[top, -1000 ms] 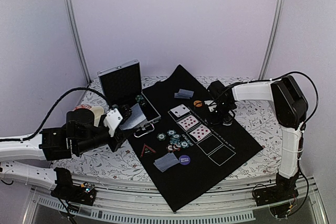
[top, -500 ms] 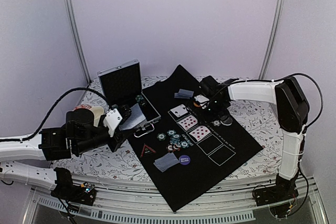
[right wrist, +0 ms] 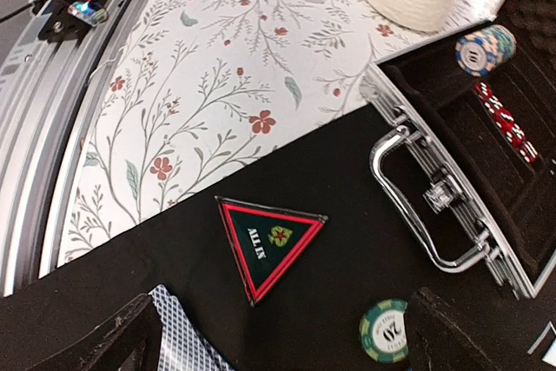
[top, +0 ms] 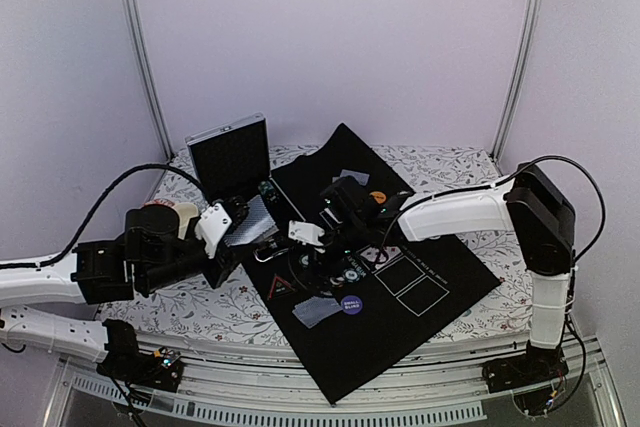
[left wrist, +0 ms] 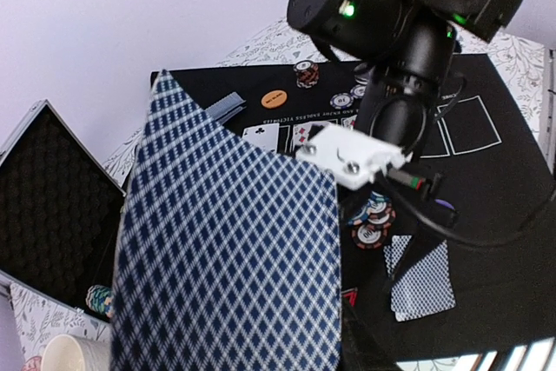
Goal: Distribute texas hold em gaming equipment
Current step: Pick up the all-in button from the poker table mat.
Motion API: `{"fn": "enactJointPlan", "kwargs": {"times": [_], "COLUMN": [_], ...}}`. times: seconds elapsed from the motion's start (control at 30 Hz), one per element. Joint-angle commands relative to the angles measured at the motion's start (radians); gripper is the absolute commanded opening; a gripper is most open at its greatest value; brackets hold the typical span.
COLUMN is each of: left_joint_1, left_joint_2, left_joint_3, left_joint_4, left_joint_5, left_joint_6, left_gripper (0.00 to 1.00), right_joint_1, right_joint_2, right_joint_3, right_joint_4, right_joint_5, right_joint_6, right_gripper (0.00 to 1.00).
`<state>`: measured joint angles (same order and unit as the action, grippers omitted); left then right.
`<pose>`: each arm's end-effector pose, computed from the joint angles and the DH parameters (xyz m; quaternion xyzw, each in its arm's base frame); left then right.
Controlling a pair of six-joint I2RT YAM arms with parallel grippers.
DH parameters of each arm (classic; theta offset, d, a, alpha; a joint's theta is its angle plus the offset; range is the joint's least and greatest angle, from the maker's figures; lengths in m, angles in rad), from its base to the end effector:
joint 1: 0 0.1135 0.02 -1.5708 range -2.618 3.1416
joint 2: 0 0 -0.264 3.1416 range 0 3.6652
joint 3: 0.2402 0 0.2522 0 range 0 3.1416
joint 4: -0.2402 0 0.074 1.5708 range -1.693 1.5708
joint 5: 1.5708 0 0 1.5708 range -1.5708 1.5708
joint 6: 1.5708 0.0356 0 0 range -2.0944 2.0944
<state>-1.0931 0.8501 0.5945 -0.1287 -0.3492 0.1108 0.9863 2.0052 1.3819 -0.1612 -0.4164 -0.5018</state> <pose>0.1016 -0.1699 0.2677 0.3823 0.7280 -0.1327 0.5534 0.2310 0.3753 0.1834 -0.6703 0.6113 0.2753 0.3181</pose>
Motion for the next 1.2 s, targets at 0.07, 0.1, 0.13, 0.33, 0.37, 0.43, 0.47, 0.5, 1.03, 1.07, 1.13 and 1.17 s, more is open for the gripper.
{"fn": "enactJointPlan", "kwargs": {"times": [0.07,0.1,0.13,0.33,0.37,0.43,0.47,0.5,1.03,1.07,1.13,1.17], "left_joint_1": [-0.005,-0.003,-0.002,0.010,0.010,0.012,0.013,0.014,0.018,0.017,0.018,0.019], "left_joint_2": [0.007,0.007,0.007,0.004,0.004,0.004,0.005,0.005,0.034,0.033,0.033,0.033], "left_joint_3": [0.052,0.056,0.062,0.078,0.081,0.087,0.091,0.095,0.108,0.107,0.107,0.107], "left_joint_4": [-0.027,-0.034,-0.041,-0.071,-0.076,-0.086,-0.091,-0.096,-0.106,-0.107,-0.104,-0.103], "left_joint_5": [-0.017,-0.022,-0.027,-0.031,-0.031,-0.031,-0.031,-0.032,-0.020,-0.020,-0.018,-0.017], "left_joint_6": [-0.033,-0.037,-0.040,-0.063,-0.066,-0.069,-0.071,-0.072,-0.071,-0.070,-0.068,-0.068], "left_gripper": [0.35,0.35,0.35,0.35,0.35,0.35,0.35,0.35,0.35,0.35,0.35,0.35], "right_joint_1": [0.012,0.012,0.012,0.012,0.010,0.005,0.000,-0.004,-0.016,-0.016,-0.018,-0.021], "right_joint_2": [0.154,0.170,0.184,0.258,0.287,0.318,0.332,0.351,0.460,0.457,0.452,0.451], "right_joint_3": [0.066,0.093,0.106,0.181,0.216,0.269,0.287,0.299,0.383,0.380,0.380,0.384], "right_joint_4": [0.105,0.093,0.087,0.077,0.033,-0.016,-0.040,-0.064,-0.226,-0.224,-0.230,-0.237], "right_joint_5": [-0.133,-0.148,-0.166,-0.204,-0.203,-0.207,-0.215,-0.223,-0.173,-0.172,-0.172,-0.180], "right_joint_6": [-0.264,-0.293,-0.307,-0.351,-0.350,-0.349,-0.351,-0.354,-0.348,-0.347,-0.330,-0.325], "right_gripper": [0.99,0.99,0.99,0.99,0.99,1.00,0.99,0.99,0.83,0.83,0.83,0.83]}}
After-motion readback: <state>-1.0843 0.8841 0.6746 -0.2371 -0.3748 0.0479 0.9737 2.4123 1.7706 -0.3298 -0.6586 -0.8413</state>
